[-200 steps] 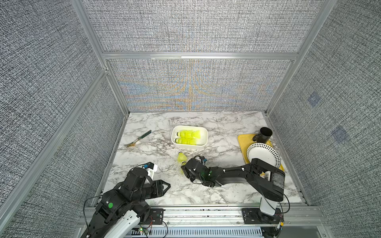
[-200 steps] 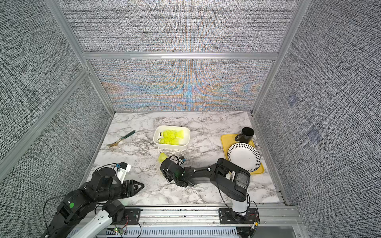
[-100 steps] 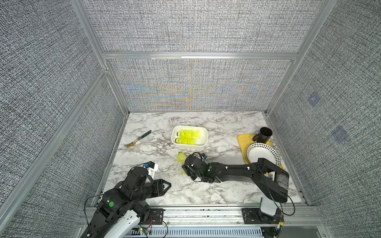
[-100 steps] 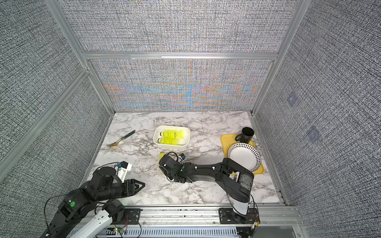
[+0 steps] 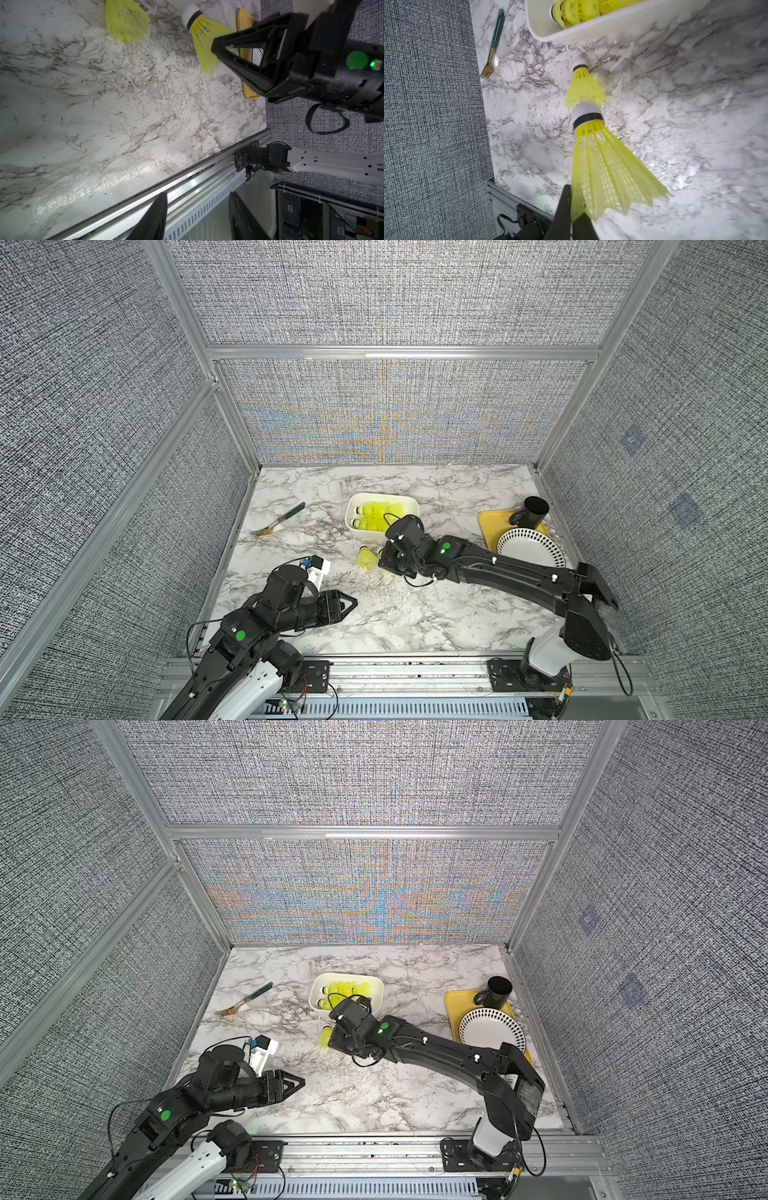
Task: Put the shuttlecocks into the storage box
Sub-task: Place the shuttlecock in the storage box.
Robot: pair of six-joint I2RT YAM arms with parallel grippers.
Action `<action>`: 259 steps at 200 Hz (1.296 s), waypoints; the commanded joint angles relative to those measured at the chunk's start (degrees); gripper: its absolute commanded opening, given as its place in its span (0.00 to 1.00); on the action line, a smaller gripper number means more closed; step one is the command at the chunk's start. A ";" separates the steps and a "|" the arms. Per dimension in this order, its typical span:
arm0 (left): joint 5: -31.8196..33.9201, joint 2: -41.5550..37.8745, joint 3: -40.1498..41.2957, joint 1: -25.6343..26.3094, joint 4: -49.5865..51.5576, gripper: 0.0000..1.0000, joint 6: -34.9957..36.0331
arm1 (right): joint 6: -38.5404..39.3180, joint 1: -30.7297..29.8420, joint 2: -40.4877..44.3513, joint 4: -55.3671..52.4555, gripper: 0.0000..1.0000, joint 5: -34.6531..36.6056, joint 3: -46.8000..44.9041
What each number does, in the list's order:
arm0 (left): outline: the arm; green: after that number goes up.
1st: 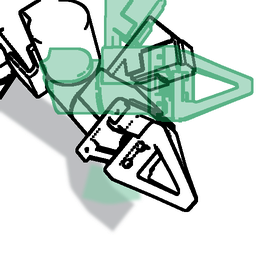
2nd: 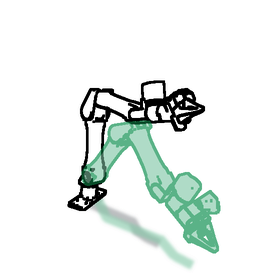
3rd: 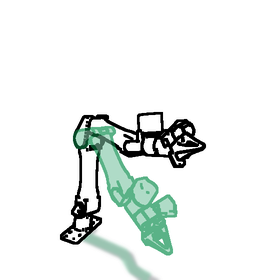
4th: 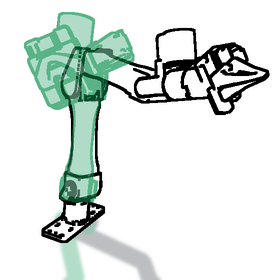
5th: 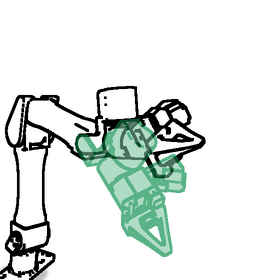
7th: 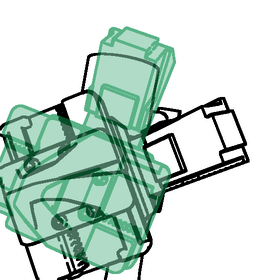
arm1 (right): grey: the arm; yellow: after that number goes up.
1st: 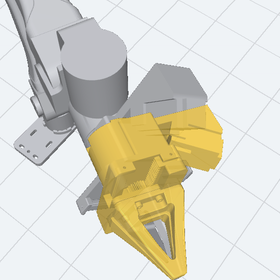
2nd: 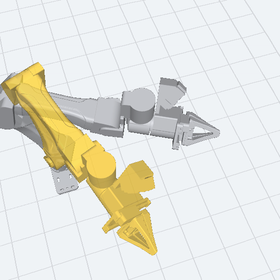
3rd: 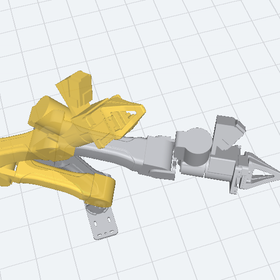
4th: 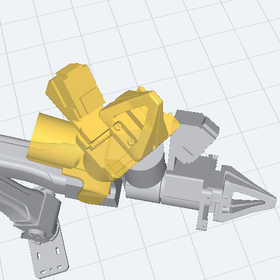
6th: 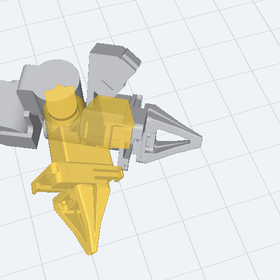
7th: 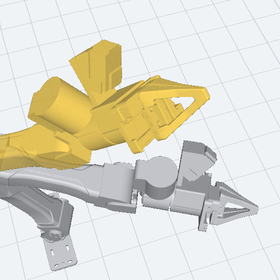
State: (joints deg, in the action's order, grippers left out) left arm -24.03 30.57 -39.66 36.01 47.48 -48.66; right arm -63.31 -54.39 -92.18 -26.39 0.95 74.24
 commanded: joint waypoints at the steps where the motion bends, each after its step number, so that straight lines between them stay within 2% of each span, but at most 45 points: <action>1: 0.79 2.93 -1.28 0.01 -6.62 0.51 -0.55 | 17.49 5.13 1.07 -8.50 0.00 -5.58 1.87; 44: 6.89 10.21 -2.97 0.03 -12.55 0.51 -2.73 | 39.54 19.28 -2.80 -15.53 0.00 -13.91 9.64; 63: 9.27 14.27 -4.70 0.00 -13.67 0.51 -2.58 | 47.01 22.43 -7.85 -19.71 0.00 -15.11 15.42; 81: 10.64 17.95 -6.22 0.03 -15.80 0.51 -2.74 | 50.73 23.72 -11.82 -21.59 0.00 -14.52 19.61; 155: 11.40 31.28 -13.07 0.03 -21.51 0.51 -1.53 | 51.64 25.04 -26.61 -25.38 0.00 -12.89 35.46; 212: 10.89 33.10 -13.60 -0.02 -22.00 0.51 -0.96 | 49.93 24.73 -35.46 -32.82 0.00 -11.48 48.04; 259: 10.60 33.58 -13.96 0.02 -22.17 0.51 -0.43 | 48.81 23.99 -38.02 -35.21 0.00 -9.72 50.37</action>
State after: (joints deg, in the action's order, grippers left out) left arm -13.47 63.83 -53.15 36.03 26.70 -50.35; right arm -13.61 -30.02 -129.62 -58.92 -10.04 123.61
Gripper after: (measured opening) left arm 0.511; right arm 0.064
